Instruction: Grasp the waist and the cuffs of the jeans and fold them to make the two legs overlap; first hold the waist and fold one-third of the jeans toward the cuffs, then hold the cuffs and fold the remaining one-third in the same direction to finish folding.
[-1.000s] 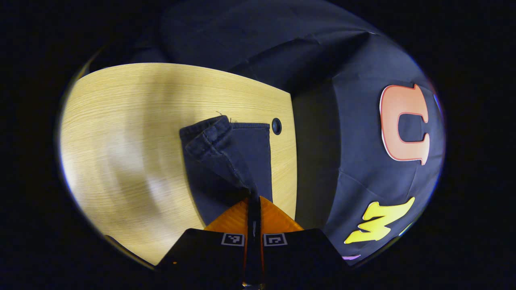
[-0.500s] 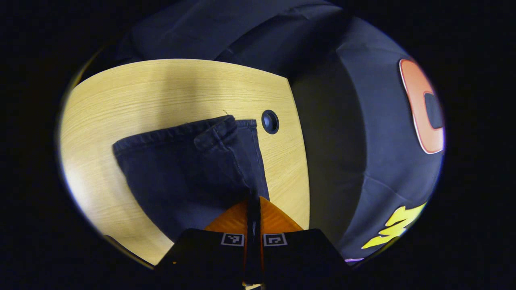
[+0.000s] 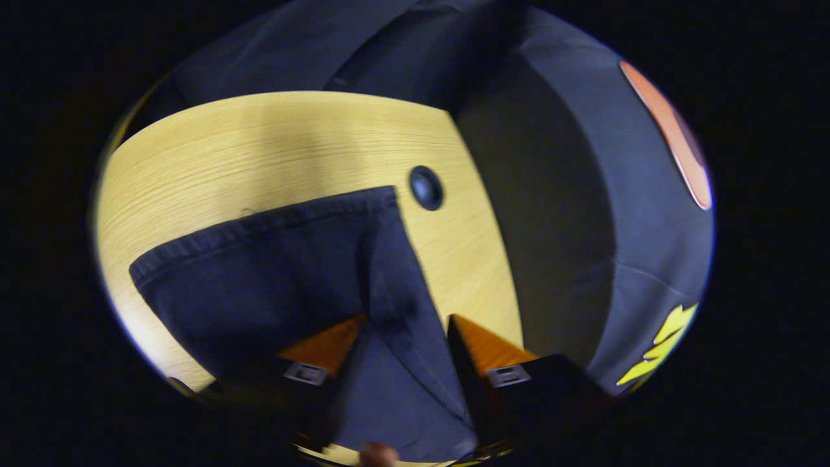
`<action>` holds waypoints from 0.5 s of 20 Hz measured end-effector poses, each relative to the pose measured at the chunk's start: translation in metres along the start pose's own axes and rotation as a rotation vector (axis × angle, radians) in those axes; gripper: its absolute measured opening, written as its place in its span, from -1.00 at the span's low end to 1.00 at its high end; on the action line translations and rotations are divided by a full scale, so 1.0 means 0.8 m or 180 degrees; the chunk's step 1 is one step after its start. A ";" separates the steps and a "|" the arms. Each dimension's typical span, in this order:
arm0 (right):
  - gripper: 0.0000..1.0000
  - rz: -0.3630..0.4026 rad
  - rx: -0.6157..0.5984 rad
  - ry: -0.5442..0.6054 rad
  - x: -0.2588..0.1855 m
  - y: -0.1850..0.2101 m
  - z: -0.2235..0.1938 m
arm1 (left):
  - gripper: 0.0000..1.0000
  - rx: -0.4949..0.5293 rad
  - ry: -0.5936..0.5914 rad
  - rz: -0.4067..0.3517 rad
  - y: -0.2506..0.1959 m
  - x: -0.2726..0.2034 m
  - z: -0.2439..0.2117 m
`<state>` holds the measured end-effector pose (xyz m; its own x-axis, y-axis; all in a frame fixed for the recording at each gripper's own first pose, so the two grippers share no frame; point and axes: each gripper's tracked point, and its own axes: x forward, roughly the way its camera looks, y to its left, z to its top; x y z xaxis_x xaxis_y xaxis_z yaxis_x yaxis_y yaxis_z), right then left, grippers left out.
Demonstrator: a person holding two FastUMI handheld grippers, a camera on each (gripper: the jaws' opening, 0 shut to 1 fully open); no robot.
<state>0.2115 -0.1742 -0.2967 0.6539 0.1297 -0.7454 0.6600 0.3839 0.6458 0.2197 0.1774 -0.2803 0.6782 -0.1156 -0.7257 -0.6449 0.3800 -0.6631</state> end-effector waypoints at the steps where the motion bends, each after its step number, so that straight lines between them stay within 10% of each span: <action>1: 0.39 -0.0108 -0.0145 -0.0067 -0.012 -0.006 0.008 | 1.00 0.0238 -0.0124 0.0032 -0.002 -0.011 0.011; 2: 0.82 -0.0138 -0.0266 -0.0101 -0.016 -0.007 0.009 | 0.97 0.0423 -0.0166 0.0020 -0.006 -0.022 0.015; 10: 0.95 -0.0048 -0.0602 -0.0396 -0.022 -0.011 0.026 | 0.97 0.1310 -0.0494 -0.0300 -0.065 -0.105 0.022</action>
<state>0.2021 -0.1986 -0.2860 0.6928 0.0135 -0.7210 0.5965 0.5511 0.5835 0.2025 0.1832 -0.1820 0.7923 -0.0400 -0.6088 -0.4053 0.7114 -0.5742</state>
